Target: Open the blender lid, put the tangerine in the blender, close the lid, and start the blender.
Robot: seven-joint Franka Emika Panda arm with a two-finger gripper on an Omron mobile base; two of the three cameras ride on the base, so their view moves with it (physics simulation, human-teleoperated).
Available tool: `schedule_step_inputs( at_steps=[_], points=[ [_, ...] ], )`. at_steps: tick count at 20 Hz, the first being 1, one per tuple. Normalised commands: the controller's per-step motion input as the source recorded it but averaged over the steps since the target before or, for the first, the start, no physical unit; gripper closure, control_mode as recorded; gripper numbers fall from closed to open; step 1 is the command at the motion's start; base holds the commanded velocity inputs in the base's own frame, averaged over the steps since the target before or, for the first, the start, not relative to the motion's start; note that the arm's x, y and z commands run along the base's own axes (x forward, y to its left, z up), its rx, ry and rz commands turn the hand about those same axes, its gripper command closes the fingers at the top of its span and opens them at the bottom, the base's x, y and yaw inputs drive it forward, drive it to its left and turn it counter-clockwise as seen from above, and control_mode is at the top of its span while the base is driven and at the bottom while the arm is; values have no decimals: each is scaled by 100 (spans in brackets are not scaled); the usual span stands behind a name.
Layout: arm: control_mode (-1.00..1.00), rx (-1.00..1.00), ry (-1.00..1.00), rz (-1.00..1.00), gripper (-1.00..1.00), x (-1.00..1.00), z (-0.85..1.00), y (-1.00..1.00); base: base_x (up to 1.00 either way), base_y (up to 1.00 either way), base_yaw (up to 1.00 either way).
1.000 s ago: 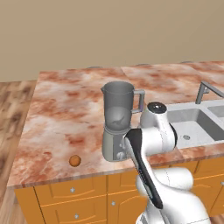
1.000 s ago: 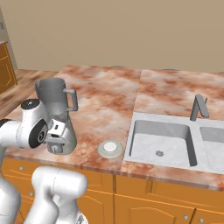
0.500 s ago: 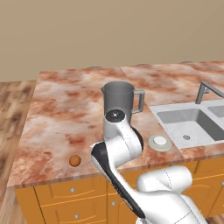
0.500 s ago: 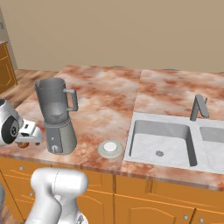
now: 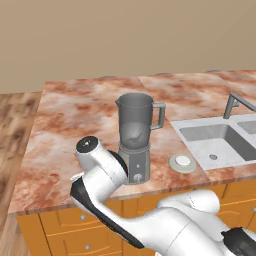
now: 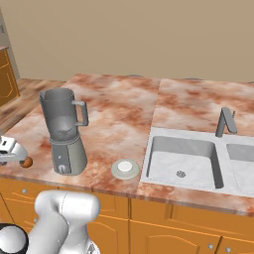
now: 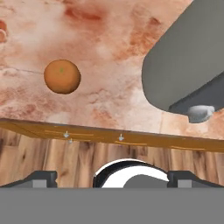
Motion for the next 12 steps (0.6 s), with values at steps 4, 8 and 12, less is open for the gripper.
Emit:
schedule_step_inputs(
  at_steps=[4,8,12],
  points=[
    [-100,0,6,0,-100,37,-24,23,0,0,0],
    [-100,0,1,1,-100,42,-29,14,0,0,0],
    [-100,0,0,0,-100,17,-39,4,0,0,0]
  ],
)
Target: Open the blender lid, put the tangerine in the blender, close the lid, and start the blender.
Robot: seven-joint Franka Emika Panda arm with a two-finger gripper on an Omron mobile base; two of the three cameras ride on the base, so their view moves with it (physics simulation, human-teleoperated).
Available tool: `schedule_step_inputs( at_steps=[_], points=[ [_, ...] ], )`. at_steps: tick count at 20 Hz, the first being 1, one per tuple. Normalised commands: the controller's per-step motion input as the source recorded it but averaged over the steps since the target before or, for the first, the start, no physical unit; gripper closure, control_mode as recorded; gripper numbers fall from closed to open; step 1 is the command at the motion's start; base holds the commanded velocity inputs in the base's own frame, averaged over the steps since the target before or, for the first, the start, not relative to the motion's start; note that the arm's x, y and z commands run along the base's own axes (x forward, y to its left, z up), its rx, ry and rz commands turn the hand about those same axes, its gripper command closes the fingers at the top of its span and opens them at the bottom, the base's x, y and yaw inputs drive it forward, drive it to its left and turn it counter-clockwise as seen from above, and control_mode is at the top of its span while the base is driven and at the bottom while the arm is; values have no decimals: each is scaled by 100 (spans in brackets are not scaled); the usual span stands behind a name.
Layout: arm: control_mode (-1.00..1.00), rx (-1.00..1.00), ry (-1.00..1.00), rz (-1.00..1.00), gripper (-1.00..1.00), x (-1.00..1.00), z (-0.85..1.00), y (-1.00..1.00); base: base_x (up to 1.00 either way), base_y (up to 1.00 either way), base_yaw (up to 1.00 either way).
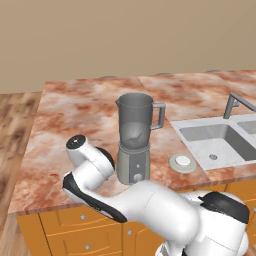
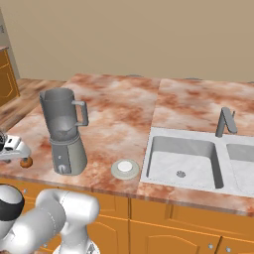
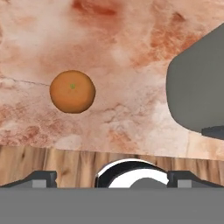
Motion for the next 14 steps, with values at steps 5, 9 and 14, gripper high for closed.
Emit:
schedule_step_inputs(
  at_steps=[5,9,14],
  points=[
    [-100,0,-5,0,-100,8,-37,3,0,0,0],
    [-100,0,-6,0,-100,6,-22,9,0,0,0],
    [-100,2,-3,0,-100,15,-13,5,0,0,0]
  ],
)
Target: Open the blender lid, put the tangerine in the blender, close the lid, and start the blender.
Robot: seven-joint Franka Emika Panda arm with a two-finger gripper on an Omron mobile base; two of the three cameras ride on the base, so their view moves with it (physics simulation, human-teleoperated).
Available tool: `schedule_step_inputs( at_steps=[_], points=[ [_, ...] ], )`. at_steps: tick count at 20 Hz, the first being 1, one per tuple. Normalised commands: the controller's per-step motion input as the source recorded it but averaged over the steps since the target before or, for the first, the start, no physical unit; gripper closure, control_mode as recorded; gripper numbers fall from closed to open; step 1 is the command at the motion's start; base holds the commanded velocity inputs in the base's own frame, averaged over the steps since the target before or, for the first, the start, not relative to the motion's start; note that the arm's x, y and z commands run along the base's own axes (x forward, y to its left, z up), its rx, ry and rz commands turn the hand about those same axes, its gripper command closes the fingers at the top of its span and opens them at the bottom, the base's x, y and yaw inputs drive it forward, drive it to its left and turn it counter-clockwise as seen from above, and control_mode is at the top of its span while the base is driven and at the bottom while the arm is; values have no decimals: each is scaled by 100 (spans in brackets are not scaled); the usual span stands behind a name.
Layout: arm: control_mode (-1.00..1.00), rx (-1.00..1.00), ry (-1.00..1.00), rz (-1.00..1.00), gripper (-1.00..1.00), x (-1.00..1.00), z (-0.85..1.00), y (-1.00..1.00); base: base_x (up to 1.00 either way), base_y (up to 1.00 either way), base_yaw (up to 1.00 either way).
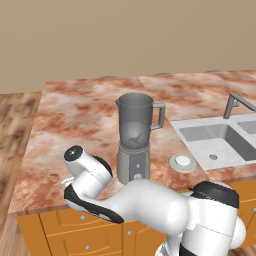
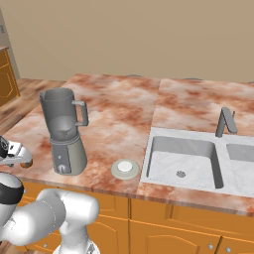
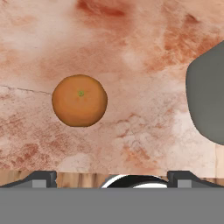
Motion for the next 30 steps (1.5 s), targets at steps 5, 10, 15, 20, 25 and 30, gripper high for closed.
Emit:
schedule_step_inputs(
  at_steps=[5,10,15,20,25,30],
  points=[
    [-100,1,0,0,-100,23,-16,2,0,0,0],
    [-100,0,0,0,-100,20,-16,8,0,0,0],
    [-100,0,0,0,-100,17,-17,12,0,0,0],
    [-100,0,0,0,-100,15,-12,15,0,0,0],
    [-100,0,0,0,-100,17,-12,15,0,0,0],
    [-100,0,0,0,-100,18,-15,6,0,0,0]
  ],
)
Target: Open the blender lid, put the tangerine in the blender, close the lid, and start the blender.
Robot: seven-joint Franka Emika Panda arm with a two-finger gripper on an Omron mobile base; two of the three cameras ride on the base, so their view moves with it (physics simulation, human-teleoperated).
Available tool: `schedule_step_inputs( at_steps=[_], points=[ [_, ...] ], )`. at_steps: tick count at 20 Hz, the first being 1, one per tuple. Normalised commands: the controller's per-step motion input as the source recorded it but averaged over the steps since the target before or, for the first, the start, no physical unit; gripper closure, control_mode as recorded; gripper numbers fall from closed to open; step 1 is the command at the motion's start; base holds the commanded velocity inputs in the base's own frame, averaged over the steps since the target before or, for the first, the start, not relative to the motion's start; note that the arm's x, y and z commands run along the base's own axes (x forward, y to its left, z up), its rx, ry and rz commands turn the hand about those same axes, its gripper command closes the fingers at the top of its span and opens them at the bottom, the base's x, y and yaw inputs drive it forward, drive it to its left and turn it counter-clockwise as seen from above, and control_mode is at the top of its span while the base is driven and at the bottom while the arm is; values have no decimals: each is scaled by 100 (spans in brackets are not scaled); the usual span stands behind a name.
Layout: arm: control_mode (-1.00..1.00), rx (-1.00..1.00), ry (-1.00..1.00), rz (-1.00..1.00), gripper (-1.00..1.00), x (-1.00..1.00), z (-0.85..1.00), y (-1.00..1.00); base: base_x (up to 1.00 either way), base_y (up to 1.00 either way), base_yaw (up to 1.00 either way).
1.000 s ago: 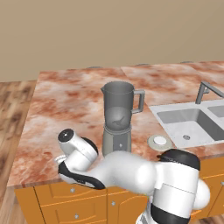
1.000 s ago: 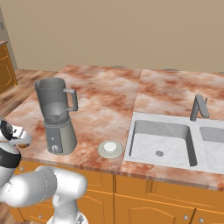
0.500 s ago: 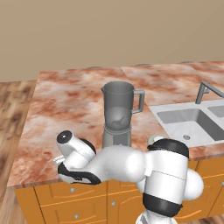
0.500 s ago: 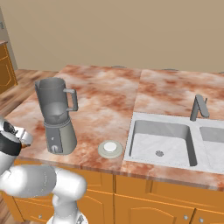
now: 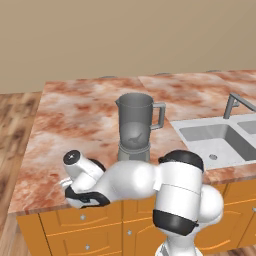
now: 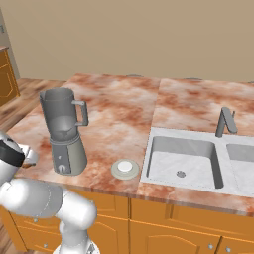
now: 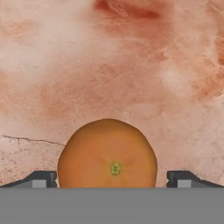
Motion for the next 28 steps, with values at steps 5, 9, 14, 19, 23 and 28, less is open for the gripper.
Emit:
schedule_step_inputs(
  at_steps=[5,9,14,19,23,28],
  points=[
    [-100,0,0,0,-100,4,-14,1,0,0,0],
    [-100,0,0,0,100,0,-35,0,0,0,0],
    [-100,1,-5,0,100,-1,-5,0,0,0,0],
    [-100,0,-25,1,100,-51,81,0,0,0,0],
    [-100,0,-23,1,100,-60,100,0,0,0,0],
    [-100,0,-18,0,100,-32,100,-19,0,0,0]
  ],
)
